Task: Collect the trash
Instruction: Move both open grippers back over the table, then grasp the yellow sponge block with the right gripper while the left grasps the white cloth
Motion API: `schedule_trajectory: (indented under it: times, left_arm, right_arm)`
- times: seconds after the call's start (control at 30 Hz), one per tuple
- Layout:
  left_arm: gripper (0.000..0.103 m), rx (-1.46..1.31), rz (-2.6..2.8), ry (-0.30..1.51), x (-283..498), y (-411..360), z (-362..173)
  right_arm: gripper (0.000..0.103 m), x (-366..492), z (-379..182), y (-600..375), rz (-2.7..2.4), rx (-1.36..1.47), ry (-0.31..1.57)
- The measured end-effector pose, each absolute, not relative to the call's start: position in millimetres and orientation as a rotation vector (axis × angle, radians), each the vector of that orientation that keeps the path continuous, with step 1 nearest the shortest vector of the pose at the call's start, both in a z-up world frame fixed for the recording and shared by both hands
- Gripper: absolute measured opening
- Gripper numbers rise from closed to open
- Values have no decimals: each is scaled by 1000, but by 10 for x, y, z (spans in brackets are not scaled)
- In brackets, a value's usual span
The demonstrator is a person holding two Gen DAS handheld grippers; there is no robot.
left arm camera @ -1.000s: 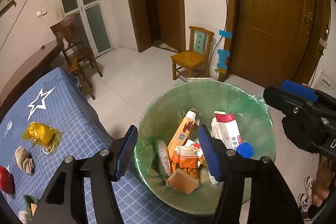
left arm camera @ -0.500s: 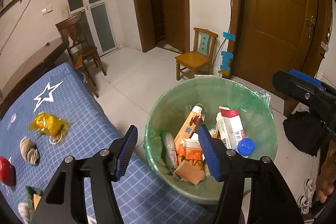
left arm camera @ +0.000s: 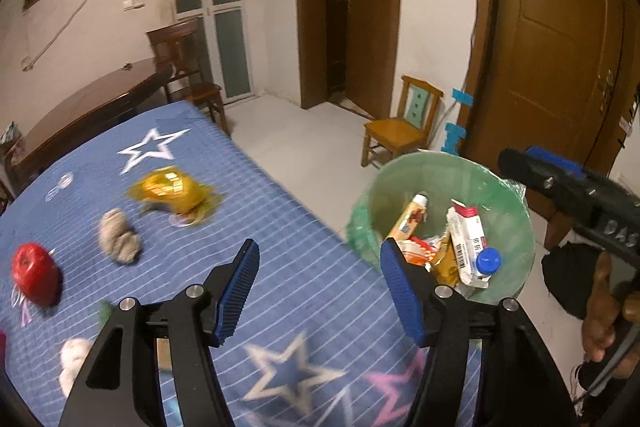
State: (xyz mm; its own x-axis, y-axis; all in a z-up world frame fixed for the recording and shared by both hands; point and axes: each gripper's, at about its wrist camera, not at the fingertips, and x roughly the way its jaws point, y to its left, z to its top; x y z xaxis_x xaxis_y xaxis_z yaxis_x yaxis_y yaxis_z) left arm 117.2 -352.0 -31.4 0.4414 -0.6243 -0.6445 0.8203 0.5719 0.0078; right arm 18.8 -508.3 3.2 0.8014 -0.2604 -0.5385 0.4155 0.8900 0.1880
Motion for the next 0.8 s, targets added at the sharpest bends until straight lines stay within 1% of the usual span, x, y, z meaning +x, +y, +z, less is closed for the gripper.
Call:
schedule_trajectory:
  times: [0.13, 0.27, 0.53, 0.67, 0.8]
  left_arm:
    - [66, 302, -865, 619, 1315, -3019, -197]
    - [67, 258, -772, 619, 1606, -2479, -144]
    - [67, 210, -609, 689, 2313, -1416, -314]
    - [67, 264, -663, 674, 2395, -1070, -429]
    - [67, 385, -703, 607, 2302, -870, -576]
  right_arm:
    - [64, 340, -1, -4828, -311, 281, 553]
    - [67, 460, -32, -4596, -263, 258, 574]
    - [71, 711, -181, -4141, -156, 203, 645]
    - [73, 852, -317, -3920, -99, 171, 704]
    - [73, 983, -447, -3742, -39, 133, 756]
